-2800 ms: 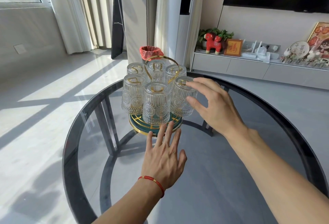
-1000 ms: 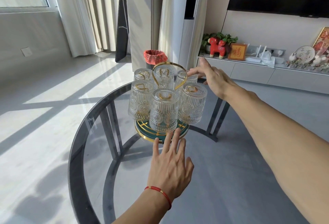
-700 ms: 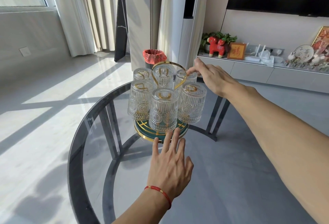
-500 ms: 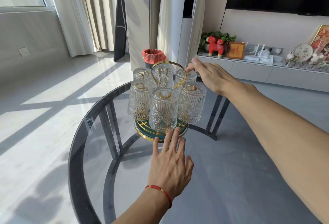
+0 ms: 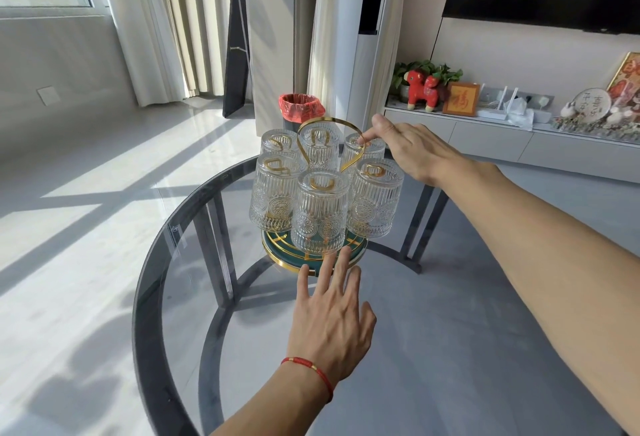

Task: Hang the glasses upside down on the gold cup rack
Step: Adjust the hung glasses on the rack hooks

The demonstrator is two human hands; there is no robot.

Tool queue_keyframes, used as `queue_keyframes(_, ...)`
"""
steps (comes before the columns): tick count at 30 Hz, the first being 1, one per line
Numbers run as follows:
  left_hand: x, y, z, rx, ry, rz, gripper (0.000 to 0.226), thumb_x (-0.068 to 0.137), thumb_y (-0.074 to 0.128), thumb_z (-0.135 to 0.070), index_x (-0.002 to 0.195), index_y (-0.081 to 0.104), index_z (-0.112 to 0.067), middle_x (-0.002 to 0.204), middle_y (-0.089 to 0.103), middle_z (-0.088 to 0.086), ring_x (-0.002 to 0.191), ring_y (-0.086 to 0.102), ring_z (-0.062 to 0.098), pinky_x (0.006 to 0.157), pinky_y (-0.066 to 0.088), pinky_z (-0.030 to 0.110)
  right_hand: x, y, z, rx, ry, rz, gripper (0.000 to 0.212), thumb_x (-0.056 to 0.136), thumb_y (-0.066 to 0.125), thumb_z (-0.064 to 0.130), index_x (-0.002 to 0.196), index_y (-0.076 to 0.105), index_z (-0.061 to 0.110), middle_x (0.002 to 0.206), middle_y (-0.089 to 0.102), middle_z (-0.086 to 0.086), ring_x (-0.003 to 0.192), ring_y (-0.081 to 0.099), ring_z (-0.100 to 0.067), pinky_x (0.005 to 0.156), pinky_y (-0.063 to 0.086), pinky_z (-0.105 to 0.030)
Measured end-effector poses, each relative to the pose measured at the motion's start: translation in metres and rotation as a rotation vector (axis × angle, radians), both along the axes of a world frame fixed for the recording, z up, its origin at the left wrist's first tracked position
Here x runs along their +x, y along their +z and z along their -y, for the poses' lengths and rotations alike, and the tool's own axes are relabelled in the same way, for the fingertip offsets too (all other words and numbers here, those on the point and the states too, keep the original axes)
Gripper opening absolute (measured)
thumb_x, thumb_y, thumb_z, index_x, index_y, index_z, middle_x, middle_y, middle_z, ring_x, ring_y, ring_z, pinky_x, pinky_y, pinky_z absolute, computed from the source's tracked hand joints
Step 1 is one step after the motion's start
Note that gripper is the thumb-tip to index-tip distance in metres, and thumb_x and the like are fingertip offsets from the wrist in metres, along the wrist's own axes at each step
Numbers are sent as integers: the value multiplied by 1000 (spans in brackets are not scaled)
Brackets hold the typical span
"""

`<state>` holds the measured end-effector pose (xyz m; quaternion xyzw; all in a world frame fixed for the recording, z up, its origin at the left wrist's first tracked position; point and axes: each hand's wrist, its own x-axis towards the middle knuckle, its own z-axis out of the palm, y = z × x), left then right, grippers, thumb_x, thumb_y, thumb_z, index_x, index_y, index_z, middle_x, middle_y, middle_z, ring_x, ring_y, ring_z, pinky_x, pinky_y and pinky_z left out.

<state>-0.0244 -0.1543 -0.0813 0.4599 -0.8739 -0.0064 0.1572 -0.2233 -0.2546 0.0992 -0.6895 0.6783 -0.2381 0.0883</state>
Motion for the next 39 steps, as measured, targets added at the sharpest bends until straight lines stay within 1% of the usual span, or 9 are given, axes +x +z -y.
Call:
queue_keyframes(11, 0, 1, -1, 11, 0, 15, 56, 96, 30, -44, 144, 43, -17, 169, 22, 8, 155, 16, 28, 119, 20, 61, 37, 33, 23, -16, 103, 228, 89, 95, 5, 74, 119, 75, 25, 138, 68, -2, 129, 60, -18, 116, 33, -46)
queue_keyframes(14, 0, 2, -1, 20, -1, 28, 57, 96, 29, -44, 145, 40, -18, 170, 19, 7, 156, 13, 27, 120, 18, 61, 53, 38, 35, 108, 117, 154, 96, 90, 4, 81, 121, 77, 26, 144, 63, -8, 133, 55, -27, 118, 28, -55)
queue_keyframes(17, 1, 3, -2, 22, 1, 16, 56, 96, 32, -43, 143, 44, -16, 168, 24, 8, 155, 18, 28, 120, 22, 62, 61, 36, 46, 207, 132, 114, 96, 90, 4, 83, 117, 77, 28, 147, 60, -5, 136, 51, -25, 116, 26, -56)
queue_keyframes(22, 0, 3, -3, 15, -2, -7, 52, 95, 37, -42, 139, 48, -16, 167, 29, 9, 154, 22, 27, 118, 25, 62, 61, 34, 54, 248, 86, 126, 97, 86, 4, 87, 124, 73, 30, 147, 60, -2, 142, 43, -28, 118, 23, -59)
queue_keyframes(24, 0, 3, -3, 8, -1, -10, 52, 95, 39, -41, 139, 50, -15, 166, 31, 9, 153, 24, 28, 117, 27, 62, 61, 35, 56, 263, 74, 106, 98, 86, 2, 87, 119, 76, 31, 154, 54, -5, 144, 40, -30, 118, 20, -59)
queue_keyframes(29, 0, 3, -3, 4, 4, -12, 54, 95, 37, -42, 141, 48, -15, 167, 29, 9, 154, 22, 28, 118, 24, 62, 65, 36, 56, 251, 54, 70, 98, 90, 3, 84, 106, 80, 27, 153, 51, -14, 136, 46, -34, 97, 24, -49)
queue_keyframes(32, 0, 3, -2, 5, 2, -11, 54, 94, 37, -42, 140, 49, -16, 166, 30, 9, 153, 24, 28, 118, 26, 62, 64, 35, 57, 245, 35, 73, 98, 89, 3, 85, 106, 80, 26, 153, 52, -13, 137, 46, -33, 95, 22, -47)
queue_keyframes(35, 0, 2, -2, 3, 0, -9, 53, 94, 38, -42, 139, 50, -16, 166, 30, 10, 153, 25, 29, 117, 27, 63, 65, 36, 57, 265, 29, 97, 96, 88, 5, 87, 116, 77, 28, 154, 51, -9, 139, 44, -32, 97, 21, -49)
queue_keyframes(39, 0, 2, -2, 6, -3, -10, 53, 95, 37, -42, 139, 49, -17, 167, 28, 9, 154, 22, 28, 118, 25, 63, 69, 41, 58, 317, 50, 201, 96, 92, 5, 81, 129, 70, 20, 155, 49, -9, 149, 32, -31, 113, 17, -54)
